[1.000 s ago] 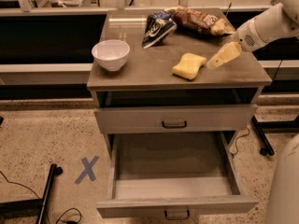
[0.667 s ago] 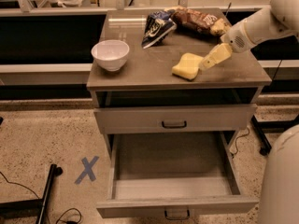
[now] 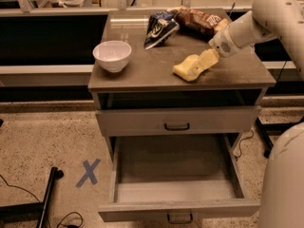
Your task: Place sponge into middle drawer
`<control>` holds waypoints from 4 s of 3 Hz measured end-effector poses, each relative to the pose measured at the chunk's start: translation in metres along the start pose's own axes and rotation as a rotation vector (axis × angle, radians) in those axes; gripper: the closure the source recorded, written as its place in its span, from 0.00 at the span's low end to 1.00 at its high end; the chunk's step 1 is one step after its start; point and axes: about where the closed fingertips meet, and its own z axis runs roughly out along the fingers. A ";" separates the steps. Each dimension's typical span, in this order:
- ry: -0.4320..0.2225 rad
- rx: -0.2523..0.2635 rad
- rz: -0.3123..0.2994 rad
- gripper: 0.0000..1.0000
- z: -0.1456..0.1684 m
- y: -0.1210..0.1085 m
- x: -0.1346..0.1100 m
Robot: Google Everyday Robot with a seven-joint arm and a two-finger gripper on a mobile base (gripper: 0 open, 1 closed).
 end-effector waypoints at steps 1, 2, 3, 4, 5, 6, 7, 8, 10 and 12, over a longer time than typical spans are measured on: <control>0.025 -0.008 0.021 0.09 0.008 0.009 -0.003; 0.028 -0.010 0.043 0.35 0.012 0.014 -0.002; 0.020 -0.006 0.048 0.59 0.010 0.015 -0.002; -0.056 0.045 0.011 0.82 -0.026 0.010 -0.011; -0.095 0.159 -0.076 1.00 -0.092 0.014 -0.016; -0.106 0.244 -0.095 1.00 -0.160 0.044 -0.006; 0.002 0.275 -0.058 1.00 -0.195 0.085 0.041; 0.001 0.275 -0.058 1.00 -0.195 0.084 0.041; -0.186 0.181 0.071 1.00 -0.112 0.124 0.113; -0.298 0.040 0.132 1.00 -0.046 0.166 0.172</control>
Offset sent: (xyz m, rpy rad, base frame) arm -0.0104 0.0155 -0.0059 -0.0005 0.0508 -0.0468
